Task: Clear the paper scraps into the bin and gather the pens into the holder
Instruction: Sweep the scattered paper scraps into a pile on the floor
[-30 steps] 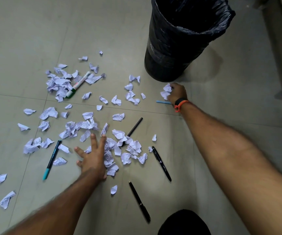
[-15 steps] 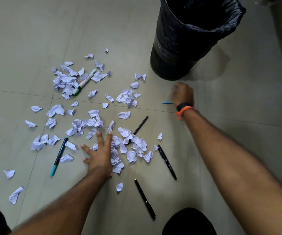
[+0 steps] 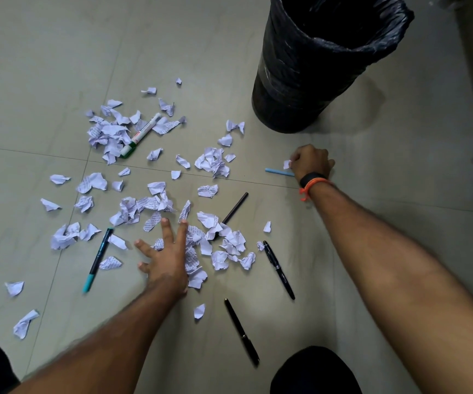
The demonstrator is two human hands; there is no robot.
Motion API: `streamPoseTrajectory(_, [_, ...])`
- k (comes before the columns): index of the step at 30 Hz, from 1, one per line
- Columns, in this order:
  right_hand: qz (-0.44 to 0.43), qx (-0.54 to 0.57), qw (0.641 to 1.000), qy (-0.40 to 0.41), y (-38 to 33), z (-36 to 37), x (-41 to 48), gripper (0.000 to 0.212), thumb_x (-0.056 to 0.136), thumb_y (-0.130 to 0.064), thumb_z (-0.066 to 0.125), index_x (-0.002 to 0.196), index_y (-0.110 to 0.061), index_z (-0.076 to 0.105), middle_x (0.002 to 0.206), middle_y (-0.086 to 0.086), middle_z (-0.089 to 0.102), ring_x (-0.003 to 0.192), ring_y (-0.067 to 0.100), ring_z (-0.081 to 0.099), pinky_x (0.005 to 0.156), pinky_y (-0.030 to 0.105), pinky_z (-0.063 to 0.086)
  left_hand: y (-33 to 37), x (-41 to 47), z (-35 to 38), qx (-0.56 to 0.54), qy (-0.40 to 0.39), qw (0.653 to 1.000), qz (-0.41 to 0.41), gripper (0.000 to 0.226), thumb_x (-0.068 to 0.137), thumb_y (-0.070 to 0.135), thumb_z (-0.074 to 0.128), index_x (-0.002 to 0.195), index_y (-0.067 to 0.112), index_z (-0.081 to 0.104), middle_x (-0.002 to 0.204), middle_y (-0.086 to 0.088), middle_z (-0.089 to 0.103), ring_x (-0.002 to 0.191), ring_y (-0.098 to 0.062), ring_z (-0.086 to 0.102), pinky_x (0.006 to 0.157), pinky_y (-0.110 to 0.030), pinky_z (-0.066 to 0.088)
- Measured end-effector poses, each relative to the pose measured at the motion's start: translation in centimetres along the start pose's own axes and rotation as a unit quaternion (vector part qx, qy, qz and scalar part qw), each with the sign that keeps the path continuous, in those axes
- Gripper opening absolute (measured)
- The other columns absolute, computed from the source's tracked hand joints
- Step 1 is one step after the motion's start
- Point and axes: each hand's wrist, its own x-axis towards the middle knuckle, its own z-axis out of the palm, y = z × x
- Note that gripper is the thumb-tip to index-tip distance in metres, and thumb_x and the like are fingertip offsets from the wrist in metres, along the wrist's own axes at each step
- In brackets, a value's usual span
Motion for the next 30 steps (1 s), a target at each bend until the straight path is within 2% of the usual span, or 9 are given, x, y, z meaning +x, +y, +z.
streamPoseTrajectory(6, [-0.065,0.075,0.995,-0.013,-5.7,1.8,-3.4,0.016,0.079,-0.027,0.068,0.091,-0.019,0.074,0.098,0.015,0.071,0.106,0.038,0.057,0.091,0.038,0.048,0.0,0.1,0.0,-0.004,-0.001,1.000,-0.002,0.135,0.068,-0.012,0.075,0.145,0.048,-0.018,0.151,0.011,-0.040,0.140,-0.055,-0.015,0.106,-0.067,0.025])
streamPoseTrajectory(10, [-0.175,0.110,0.972,-0.109,-9.5,3.3,-5.9,0.020,0.072,-0.029,0.073,0.088,-0.018,0.073,0.090,0.008,0.073,0.091,0.028,0.065,0.078,0.030,0.050,0.0,-0.1,-0.1,-0.002,-0.007,1.000,-0.001,0.137,0.067,-0.010,0.078,0.145,0.047,-0.019,0.151,0.010,-0.040,0.140,-0.056,-0.015,0.106,-0.068,0.025])
streamPoseTrajectory(12, [-0.206,0.126,0.965,-0.104,-10.3,3.3,-6.3,0.022,0.073,-0.031,0.073,0.090,-0.017,0.073,0.090,0.005,0.073,0.088,0.025,0.065,0.075,0.028,0.048,0.0,-0.1,-0.1,-0.003,-0.008,1.000,0.001,0.137,0.067,-0.009,0.079,0.146,0.046,-0.019,0.152,0.010,-0.039,0.140,-0.056,-0.015,0.106,-0.068,0.025])
streamPoseTrajectory(14, [-0.192,0.159,0.968,-0.027,-10.6,2.9,-5.1,0.027,0.078,-0.026,0.069,0.102,-0.015,0.071,0.102,0.010,0.070,0.097,0.029,0.063,0.081,0.030,0.045,0.0,0.0,-0.1,0.000,-0.007,1.000,0.001,0.136,0.068,-0.009,0.079,0.146,0.045,-0.019,0.152,0.009,-0.038,0.139,-0.057,-0.014,0.105,-0.067,0.027])
streamPoseTrajectory(16, [-0.183,0.133,0.974,0.009,-10.5,2.6,-2.9,0.038,0.081,-0.017,0.065,0.118,-0.012,0.061,0.119,0.014,0.061,0.112,0.033,0.056,0.094,0.033,0.038,-0.1,0.1,0.1,-0.002,-0.003,1.000,0.002,0.136,0.068,-0.008,0.079,0.146,0.045,-0.020,0.152,0.009,-0.038,0.139,-0.057,-0.013,0.105,-0.067,0.027])
streamPoseTrajectory(20, [-0.179,0.053,0.980,-0.064,-11.6,3.0,0.1,0.059,0.082,-0.002,0.051,0.139,-0.006,0.036,0.139,0.018,0.042,0.131,0.036,0.038,0.108,0.035,0.026,-0.5,0.1,0.7,0.002,0.009,1.000,0.002,0.132,0.072,-0.012,0.073,0.146,0.046,-0.019,0.152,0.010,-0.039,0.139,-0.057,-0.014,0.105,-0.067,0.027])
streamPoseTrajectory(24, [-0.189,0.053,0.976,-0.096,-13.1,4.1,-2.7,0.037,0.086,-0.007,0.051,0.123,-0.010,0.057,0.132,0.020,0.043,0.120,0.040,0.045,0.103,0.031,0.034,-0.4,0.3,0.6,-0.014,0.011,1.000,0.013,0.128,0.073,-0.017,0.067,0.147,0.046,-0.017,0.152,0.011,-0.038,0.138,-0.058,-0.015,0.105,-0.069,0.024])
streamPoseTrajectory(27, [-0.238,0.078,0.960,-0.128,-14.1,6.0,-7.7,0.044,0.080,0.003,0.049,0.121,-0.011,0.061,0.125,0.019,0.045,0.110,0.039,0.054,0.101,0.032,0.040,-0.3,0.4,0.4,-0.027,0.011,0.999,0.013,0.128,0.072,-0.021,0.064,0.147,0.046,-0.016,0.151,0.011,-0.039,0.138,-0.058,-0.017,0.105,-0.070,0.022])
streamPoseTrajectory(30, [-0.297,0.092,0.936,-0.164,-14.4,6.8,-11.4,0.045,0.085,0.000,0.045,0.124,-0.016,0.060,0.122,0.016,0.051,0.108,0.037,0.056,0.098,0.034,0.043,-0.1,0.3,0.4,-0.030,0.014,0.999,0.010,0.128,0.072,-0.021,0.064,0.146,0.047,-0.015,0.150,0.011,-0.041,0.138,-0.057,-0.018,0.105,-0.070,0.021])
